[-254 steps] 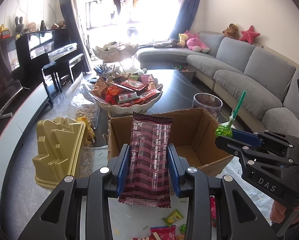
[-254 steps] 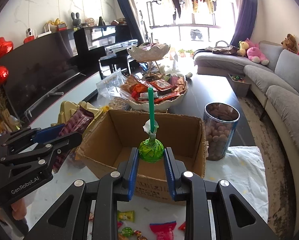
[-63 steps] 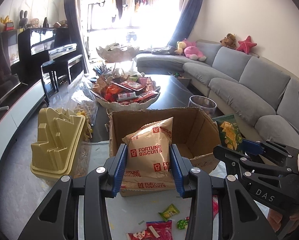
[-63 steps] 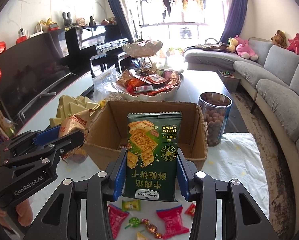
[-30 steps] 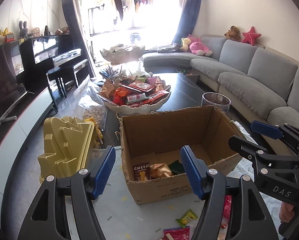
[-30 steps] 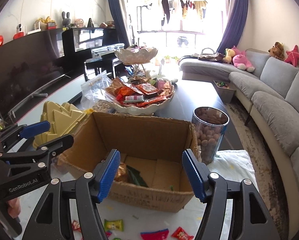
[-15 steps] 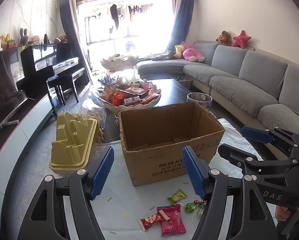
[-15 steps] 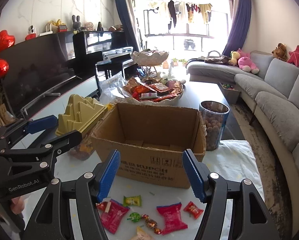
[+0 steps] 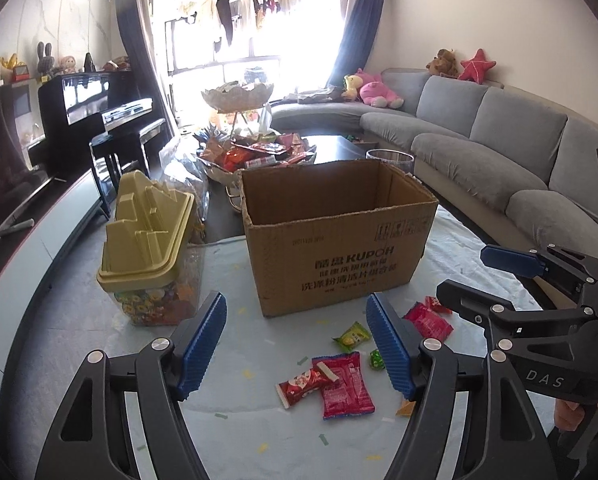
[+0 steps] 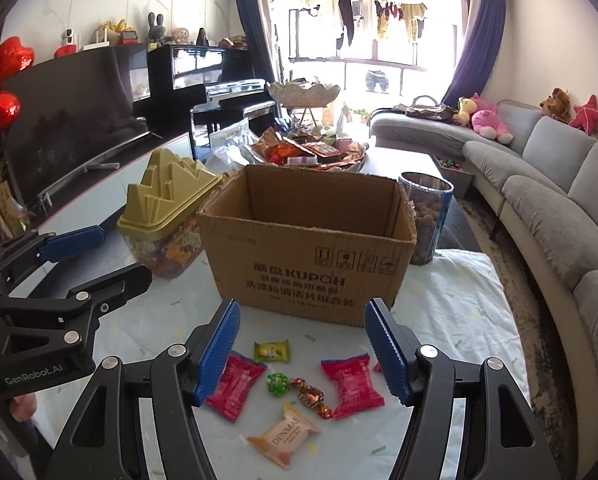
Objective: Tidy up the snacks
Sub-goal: 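Move both open tools back toward the remaining snacks, then grasp the red wafer packet with the left tool and lift it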
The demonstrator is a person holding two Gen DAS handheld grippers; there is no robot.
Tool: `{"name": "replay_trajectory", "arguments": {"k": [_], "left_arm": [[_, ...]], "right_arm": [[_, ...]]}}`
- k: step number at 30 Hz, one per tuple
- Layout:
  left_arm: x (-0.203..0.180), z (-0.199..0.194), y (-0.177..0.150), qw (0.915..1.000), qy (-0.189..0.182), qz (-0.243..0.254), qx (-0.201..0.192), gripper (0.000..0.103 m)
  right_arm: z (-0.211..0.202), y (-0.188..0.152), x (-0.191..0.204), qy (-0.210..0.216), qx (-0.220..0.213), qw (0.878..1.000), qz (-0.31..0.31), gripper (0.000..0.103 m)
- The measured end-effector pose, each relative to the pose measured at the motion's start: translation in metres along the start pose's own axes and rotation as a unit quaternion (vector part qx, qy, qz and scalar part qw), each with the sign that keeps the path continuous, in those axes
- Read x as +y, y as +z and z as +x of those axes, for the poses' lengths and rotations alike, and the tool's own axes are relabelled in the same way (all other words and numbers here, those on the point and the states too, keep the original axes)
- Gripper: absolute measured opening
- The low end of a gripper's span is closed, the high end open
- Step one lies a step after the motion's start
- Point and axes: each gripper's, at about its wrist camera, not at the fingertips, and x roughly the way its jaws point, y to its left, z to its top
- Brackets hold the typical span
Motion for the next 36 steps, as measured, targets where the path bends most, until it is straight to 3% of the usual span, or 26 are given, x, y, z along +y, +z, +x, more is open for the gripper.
{"name": "replay_trajectory", "arguments": {"k": [19,31,36], "left_arm": [[0.011,0.039,-0.062,0.9954,-0.014,-0.024,0.091,0.072],[0.015,0.074,-0.080,0.9906,-0.024,-0.015,0.134,0.072],[0.017,0.086,-0.080,0.9891,-0.031,-0.014,0.143,0.072]], "right_arm": [[0.045,-0.062,0.012,0.033,0.105,0.994,0.025,0.066],[0.075,-0.074,0.014,0.033,0.139,0.989,0.027,0.065],[0.089,-0.077,0.013,0.037,0.153,0.987,0.034,0.060]]}}
